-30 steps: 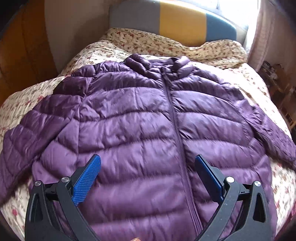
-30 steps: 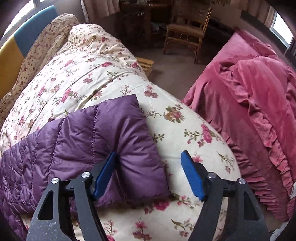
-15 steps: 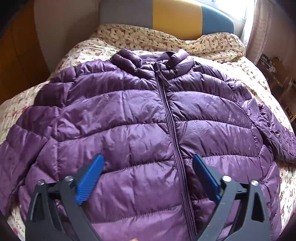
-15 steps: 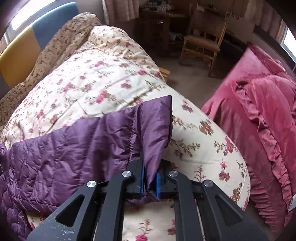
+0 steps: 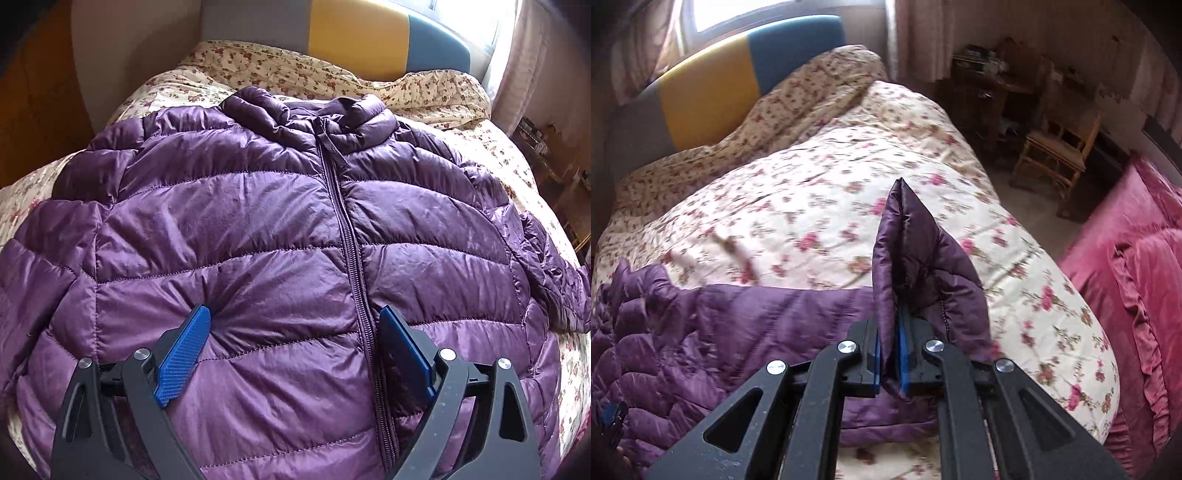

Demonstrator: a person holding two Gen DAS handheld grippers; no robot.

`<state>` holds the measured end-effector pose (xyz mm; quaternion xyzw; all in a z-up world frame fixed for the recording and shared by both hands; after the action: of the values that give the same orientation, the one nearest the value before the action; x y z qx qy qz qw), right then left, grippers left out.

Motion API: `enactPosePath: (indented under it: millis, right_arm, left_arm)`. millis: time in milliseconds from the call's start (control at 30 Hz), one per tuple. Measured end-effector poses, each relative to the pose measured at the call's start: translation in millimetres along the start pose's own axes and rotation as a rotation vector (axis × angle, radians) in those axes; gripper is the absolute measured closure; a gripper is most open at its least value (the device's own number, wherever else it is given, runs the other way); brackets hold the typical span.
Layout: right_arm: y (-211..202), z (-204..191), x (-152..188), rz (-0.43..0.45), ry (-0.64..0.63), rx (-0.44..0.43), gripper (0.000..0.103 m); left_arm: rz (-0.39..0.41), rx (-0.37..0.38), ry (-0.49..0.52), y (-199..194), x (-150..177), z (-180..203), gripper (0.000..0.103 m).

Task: Fold large clothes
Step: 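Carry the held sleeve across the jacket body toward the left tool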

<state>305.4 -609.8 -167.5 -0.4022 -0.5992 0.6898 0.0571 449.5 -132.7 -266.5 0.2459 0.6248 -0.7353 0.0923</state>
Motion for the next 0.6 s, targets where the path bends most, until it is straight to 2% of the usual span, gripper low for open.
enactPosePath:
  millis: [333, 600]
  right_arm:
    - [-0.3, -123.3, 0.0, 0.018, -0.145, -0.096, 0.097]
    - [-2.6, -218.6, 26.9, 0.007, -0.264, -0.201, 0.097]
  left_arm:
    - [0.016, 0.052, -0.033, -1.8, -4.0, -8.4, 0.011]
    - [0.024, 0.088, -0.052, -2.4, -5.9, -11.9, 0.011]
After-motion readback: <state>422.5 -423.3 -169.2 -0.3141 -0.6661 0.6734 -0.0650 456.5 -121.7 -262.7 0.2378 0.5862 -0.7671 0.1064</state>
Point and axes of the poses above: each gripper's, at about its wrist camera, not at the fingertips, and y roughly the way its jaws point, z to its right, x to its underside, the point moved 9 cm from there along y, roughly the way its jaws point, and after that the axes turned 6 degrees about -z, right-handed, at the moved point
